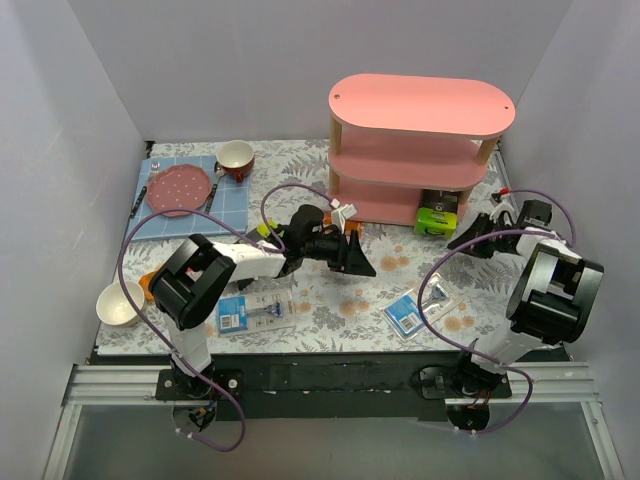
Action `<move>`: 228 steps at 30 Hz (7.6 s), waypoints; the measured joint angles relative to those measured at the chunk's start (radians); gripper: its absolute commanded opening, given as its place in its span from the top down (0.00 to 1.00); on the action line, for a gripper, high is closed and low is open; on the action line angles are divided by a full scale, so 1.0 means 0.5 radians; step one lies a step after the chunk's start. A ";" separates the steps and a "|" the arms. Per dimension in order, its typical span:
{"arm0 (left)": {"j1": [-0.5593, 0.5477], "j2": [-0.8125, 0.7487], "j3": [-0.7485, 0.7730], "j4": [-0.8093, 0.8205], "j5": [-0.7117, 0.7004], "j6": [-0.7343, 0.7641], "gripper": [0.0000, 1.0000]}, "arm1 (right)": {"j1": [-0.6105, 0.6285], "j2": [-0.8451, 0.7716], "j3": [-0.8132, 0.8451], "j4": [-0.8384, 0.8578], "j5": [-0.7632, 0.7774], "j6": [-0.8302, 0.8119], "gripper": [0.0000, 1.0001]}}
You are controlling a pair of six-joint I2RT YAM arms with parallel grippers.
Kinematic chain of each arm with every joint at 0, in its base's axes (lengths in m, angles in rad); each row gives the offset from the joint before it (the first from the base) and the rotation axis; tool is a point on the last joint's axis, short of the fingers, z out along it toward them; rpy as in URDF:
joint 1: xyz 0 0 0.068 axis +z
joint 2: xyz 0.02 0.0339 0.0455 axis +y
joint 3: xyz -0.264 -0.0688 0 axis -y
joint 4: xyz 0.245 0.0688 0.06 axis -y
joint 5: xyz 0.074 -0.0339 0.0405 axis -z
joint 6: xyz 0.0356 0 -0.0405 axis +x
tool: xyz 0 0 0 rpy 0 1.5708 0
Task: Place and organize the shaving razors onto the shelf
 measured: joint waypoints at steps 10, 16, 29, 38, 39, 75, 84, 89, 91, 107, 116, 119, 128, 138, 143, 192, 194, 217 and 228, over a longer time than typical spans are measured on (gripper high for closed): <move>0.000 -0.045 -0.062 -0.130 -0.112 0.134 0.52 | 0.121 0.111 -0.031 0.140 -0.005 0.127 0.99; 0.000 -0.089 -0.066 -0.231 -0.177 0.239 0.52 | 0.121 0.378 0.231 0.272 0.021 0.295 0.99; 0.000 -0.251 -0.084 -0.575 -0.270 0.495 0.27 | 0.121 0.323 0.240 0.253 0.047 0.314 0.43; 0.086 -0.611 0.228 -1.350 -0.792 1.323 0.02 | 0.150 -0.478 -0.151 -0.235 0.134 0.053 0.02; 0.116 -0.640 0.278 -1.429 -0.864 1.424 0.02 | 0.178 -0.562 -0.166 -0.260 0.149 0.051 0.02; 0.829 -0.029 0.675 -2.235 -0.769 2.100 0.53 | 1.759 -0.118 0.568 -0.129 0.651 -0.163 0.02; 0.348 0.172 0.921 -2.095 -0.660 2.071 0.42 | 1.739 -0.565 0.192 -0.165 0.745 -0.194 0.02; 0.335 -0.249 0.632 -1.823 -0.861 1.834 0.31 | 1.681 -0.533 0.190 -0.157 0.762 -0.201 0.02; 0.346 -0.539 0.491 -1.745 -0.893 1.708 0.31 | 1.675 -0.461 0.195 -0.139 0.758 -0.203 0.02; 0.178 -1.358 -0.945 -1.161 -0.216 0.769 1.00 | 1.810 0.414 0.690 -0.087 0.815 -0.357 0.02; 0.163 -1.050 -0.946 -0.844 -0.553 0.454 1.00 | 1.811 0.426 0.582 -0.034 0.555 -0.420 0.02; 0.182 -0.945 -0.864 -0.850 -0.710 0.440 1.00 | 1.823 0.426 0.518 -0.017 0.418 -0.405 0.02; 0.410 -0.736 -0.642 -0.858 -1.060 0.429 0.91 | 1.996 0.282 0.300 0.076 0.259 -0.243 0.02; 0.588 -0.839 -0.568 -1.022 -0.975 0.343 0.40 | 2.145 -0.086 0.227 0.043 0.344 -0.158 0.02; 0.605 -1.082 -0.703 -0.935 -0.605 0.187 0.47 | 1.998 -0.237 0.204 0.048 0.524 -0.159 0.02; 0.524 -0.617 -0.992 -0.229 -0.386 -0.690 1.00 | 1.991 0.328 0.257 0.472 0.158 0.684 0.06; 0.554 -0.617 -0.992 -0.220 -0.373 -0.685 1.00 | 1.993 0.305 0.256 0.467 0.163 0.684 0.05; 0.680 -0.774 -0.906 -0.193 0.138 -0.375 1.00 | 1.865 0.631 0.380 0.704 -0.166 1.309 0.02; 0.630 -0.777 -0.905 -0.182 0.221 -0.282 0.84 | 1.898 0.603 0.275 0.859 -0.212 1.460 0.02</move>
